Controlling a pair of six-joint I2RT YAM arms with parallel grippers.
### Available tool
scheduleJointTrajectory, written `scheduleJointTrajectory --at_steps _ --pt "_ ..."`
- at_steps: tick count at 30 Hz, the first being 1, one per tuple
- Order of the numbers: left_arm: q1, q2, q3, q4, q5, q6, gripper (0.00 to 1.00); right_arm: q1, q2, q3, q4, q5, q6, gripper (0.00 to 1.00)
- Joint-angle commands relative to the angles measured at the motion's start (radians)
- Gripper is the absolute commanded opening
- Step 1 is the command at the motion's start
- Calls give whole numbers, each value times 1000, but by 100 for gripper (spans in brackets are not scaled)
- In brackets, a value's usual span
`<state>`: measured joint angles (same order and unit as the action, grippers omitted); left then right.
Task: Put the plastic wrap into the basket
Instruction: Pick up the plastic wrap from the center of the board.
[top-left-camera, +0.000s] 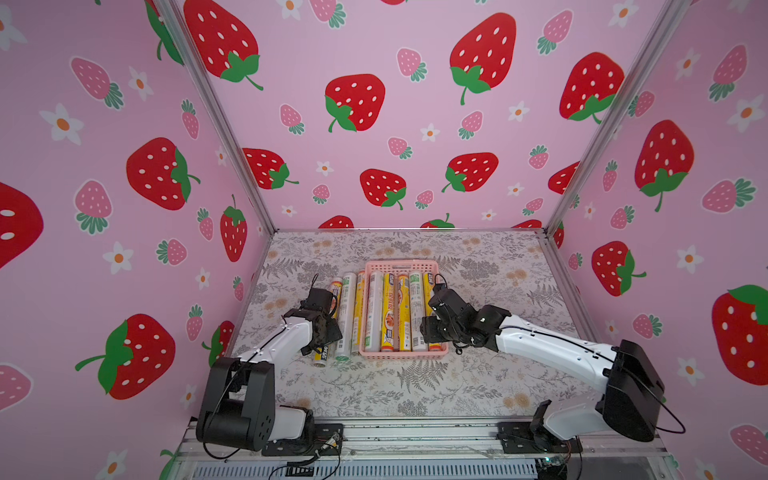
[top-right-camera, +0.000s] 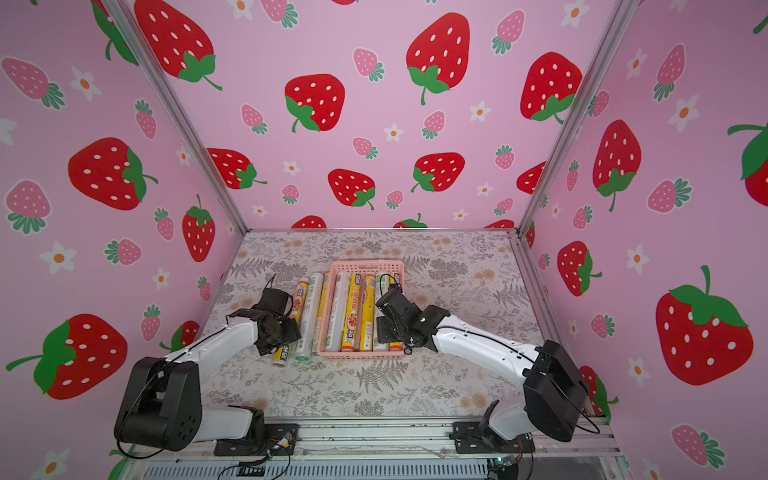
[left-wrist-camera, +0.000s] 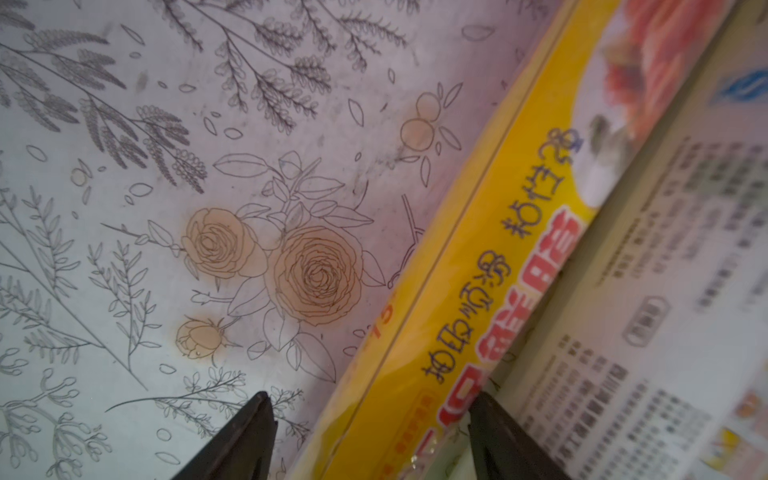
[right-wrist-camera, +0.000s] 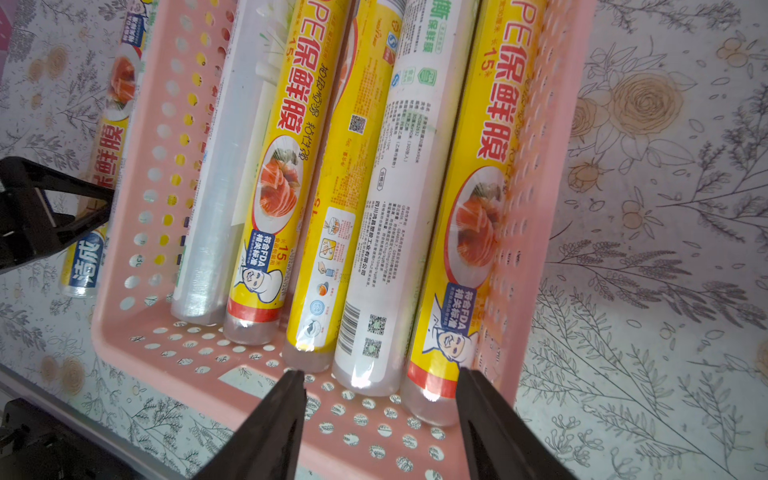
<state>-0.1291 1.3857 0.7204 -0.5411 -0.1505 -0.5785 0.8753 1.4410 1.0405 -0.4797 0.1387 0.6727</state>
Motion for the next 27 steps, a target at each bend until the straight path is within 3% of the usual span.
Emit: scheduleJointTrajectory --at_steps 1,6,11,15,20,27 --pt "5 25 38 -37 -35 -10 76 2 -3 18 27 -19 -13 63" --pt "6 58 50 -36 -11 -25 75 2 10 34 39 -35 -16 63" --pt "6 49 24 -7 29 -25 59 2 -16 -16 69 -42 -1 63" --pt "5 38 27 -19 18 -29 58 3 -16 -28 60 -41 5 63" --pt "5 23 37 -44 -6 -20 39 3 -38 -30 58 -41 8 63" --pt "5 -83 25 -101 -19 -31 39 3 -63 -33 55 -30 20 63"
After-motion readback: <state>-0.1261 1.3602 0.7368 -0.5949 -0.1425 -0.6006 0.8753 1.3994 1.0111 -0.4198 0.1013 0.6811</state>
